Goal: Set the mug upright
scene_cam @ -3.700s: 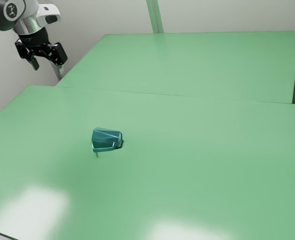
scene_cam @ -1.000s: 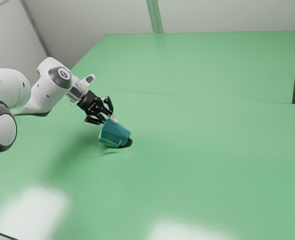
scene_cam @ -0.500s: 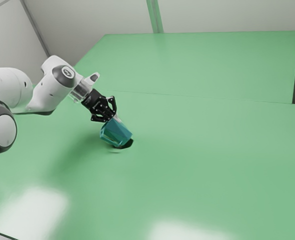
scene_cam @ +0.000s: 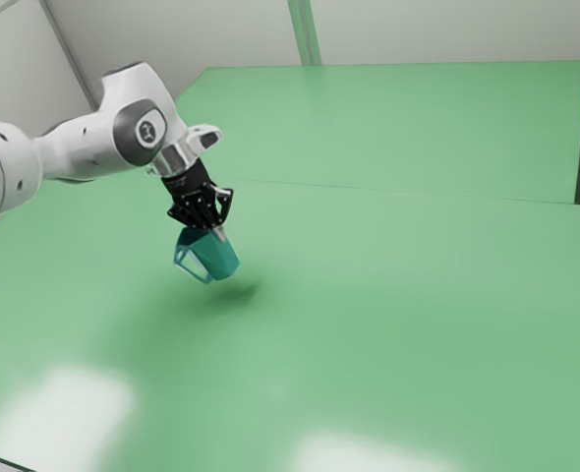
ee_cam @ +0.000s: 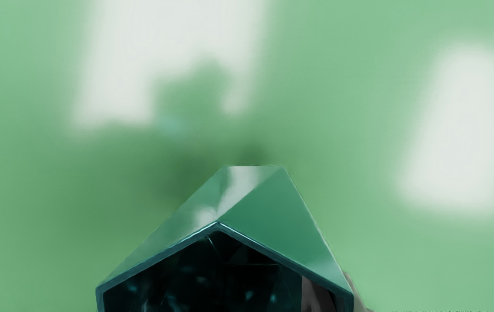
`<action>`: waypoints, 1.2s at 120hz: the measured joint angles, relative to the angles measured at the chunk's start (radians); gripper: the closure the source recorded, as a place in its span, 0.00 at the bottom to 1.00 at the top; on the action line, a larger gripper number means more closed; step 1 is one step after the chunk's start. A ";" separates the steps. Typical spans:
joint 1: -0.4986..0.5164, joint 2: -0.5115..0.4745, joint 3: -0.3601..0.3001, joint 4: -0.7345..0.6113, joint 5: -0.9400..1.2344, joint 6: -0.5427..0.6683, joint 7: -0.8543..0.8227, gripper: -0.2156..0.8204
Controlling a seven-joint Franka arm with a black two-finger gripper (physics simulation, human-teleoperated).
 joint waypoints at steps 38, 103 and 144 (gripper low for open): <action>-0.024 -0.133 -0.054 -0.218 0.177 0.111 -0.128 0.96; -0.045 -0.061 -0.062 -0.258 0.200 0.197 -0.253 0.96; -0.015 -0.030 -0.062 -0.261 0.200 0.209 -0.300 0.96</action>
